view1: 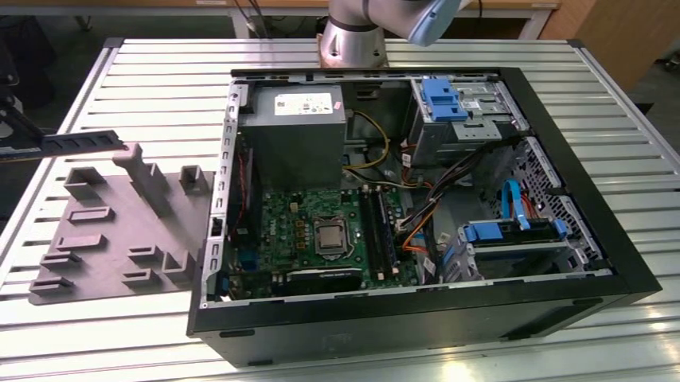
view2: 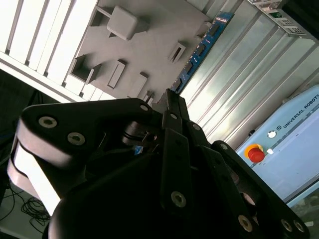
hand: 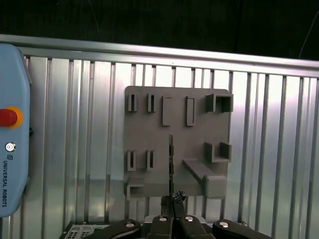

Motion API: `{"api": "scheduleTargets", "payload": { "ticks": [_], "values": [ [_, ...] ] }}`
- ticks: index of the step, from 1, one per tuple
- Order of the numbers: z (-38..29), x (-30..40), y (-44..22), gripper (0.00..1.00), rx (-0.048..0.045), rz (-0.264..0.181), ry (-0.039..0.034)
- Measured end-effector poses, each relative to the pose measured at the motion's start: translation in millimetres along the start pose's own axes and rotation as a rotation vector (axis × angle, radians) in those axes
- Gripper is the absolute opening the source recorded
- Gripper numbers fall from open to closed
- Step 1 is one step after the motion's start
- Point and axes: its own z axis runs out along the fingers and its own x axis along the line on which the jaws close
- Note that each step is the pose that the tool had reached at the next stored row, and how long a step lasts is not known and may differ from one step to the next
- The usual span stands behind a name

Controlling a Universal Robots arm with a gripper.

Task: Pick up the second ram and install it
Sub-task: 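Pick up the second ram and move it above second insertion slot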

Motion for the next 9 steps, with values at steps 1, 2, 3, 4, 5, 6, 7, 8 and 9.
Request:
{"api": "scheduleTargets", "payload": {
  "ticks": [1, 2, 3, 4, 5, 6, 7, 8, 9],
  "values": [
    [0.0, 0.0, -1.0, 0.12, 0.0, 0.0, 0.0],
    [0.1, 0.1, -1.9, 0.12, 0.0, 0.0, -0.0001],
    [0.2, 0.2, -3.9, 0.12, 0.0, 0.0, 0.0],
    [0.2, 0.2, -5.0, 0.12, 0.0, 0.0, 0.0],
    [0.2, 0.2, -5.9, 0.12, 0.0, 0.0, 0.0],
    [0.2, 0.2, -6.7, 0.12, 0.0, 0.0, 0.0],
    [0.3, 0.3, -7.5, 0.12, 0.0, 0.0, 0.0],
    [0.3, 0.3, -8.1, 0.12, 0.0, 0.0, 0.0],
    [0.4, 0.3, -8.8, 0.12, 0.0001, 0.0, -0.0001]
  ]
}}
